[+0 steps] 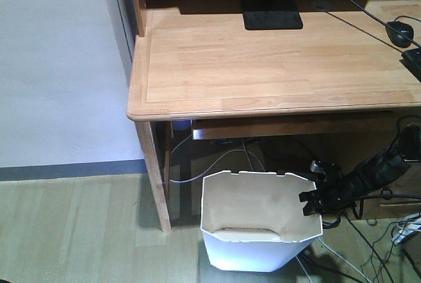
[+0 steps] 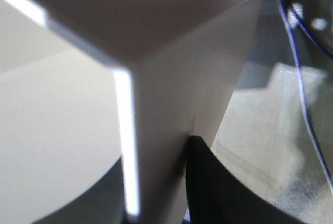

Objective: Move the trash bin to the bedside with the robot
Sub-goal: 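Hold the bin rim with the right gripper, adjusting the grip, then lift the bin with the right gripper and drive away from the desk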

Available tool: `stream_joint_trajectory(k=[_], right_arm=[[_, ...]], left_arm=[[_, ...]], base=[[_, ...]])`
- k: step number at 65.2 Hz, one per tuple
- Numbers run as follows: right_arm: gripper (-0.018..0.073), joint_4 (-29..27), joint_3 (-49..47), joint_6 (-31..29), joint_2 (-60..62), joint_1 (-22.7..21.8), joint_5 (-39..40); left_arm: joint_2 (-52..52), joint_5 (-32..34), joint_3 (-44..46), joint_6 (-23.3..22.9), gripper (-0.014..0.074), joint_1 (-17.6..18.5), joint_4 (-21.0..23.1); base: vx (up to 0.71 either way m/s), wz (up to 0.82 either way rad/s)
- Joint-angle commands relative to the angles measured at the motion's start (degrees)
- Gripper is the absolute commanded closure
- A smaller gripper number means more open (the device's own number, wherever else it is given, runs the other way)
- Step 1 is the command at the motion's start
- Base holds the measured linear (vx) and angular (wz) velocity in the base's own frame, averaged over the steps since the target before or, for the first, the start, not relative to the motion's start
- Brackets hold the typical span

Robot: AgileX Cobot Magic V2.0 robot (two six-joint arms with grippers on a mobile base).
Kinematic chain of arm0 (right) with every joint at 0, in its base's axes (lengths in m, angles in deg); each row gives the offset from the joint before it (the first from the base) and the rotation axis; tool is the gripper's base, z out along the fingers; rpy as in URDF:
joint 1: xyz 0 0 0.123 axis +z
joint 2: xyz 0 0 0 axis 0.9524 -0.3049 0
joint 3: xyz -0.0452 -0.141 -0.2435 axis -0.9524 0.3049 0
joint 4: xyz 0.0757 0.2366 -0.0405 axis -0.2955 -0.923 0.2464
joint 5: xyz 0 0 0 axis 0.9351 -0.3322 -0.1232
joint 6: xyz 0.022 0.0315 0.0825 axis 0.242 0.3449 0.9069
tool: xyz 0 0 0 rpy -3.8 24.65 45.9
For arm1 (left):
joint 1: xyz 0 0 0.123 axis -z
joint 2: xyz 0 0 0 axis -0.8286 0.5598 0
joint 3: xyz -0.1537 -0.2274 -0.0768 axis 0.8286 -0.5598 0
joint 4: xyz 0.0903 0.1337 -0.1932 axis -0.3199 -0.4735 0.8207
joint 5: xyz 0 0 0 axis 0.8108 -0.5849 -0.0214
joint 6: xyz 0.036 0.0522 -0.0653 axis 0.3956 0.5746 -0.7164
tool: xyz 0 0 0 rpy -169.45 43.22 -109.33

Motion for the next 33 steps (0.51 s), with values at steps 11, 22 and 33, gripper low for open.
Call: stream_joint_trajectory(k=[11,22,33], right_arm=[[0.0564,-7.11,-0.71,-4.43,6.14,-0.21,-19.17],[0.0564,-7.28,-0.71,-5.87,6.32,-0.21,-23.41],[0.0564,-7.33,-0.71,-2.84,6.32,-0.21,-25.48]], left_arm=[[-0.30,4.13,1.19,-0.25,0.0603,0.00,0.26],[-0.30,4.13,1.19,-0.25,0.0603,0.00,0.26],[-0.30,4.13,1.19,-0.25,0.0603,0.00,0.26]], base=[[0.00,0.00],[0.00,0.00],[0.00,0.00]])
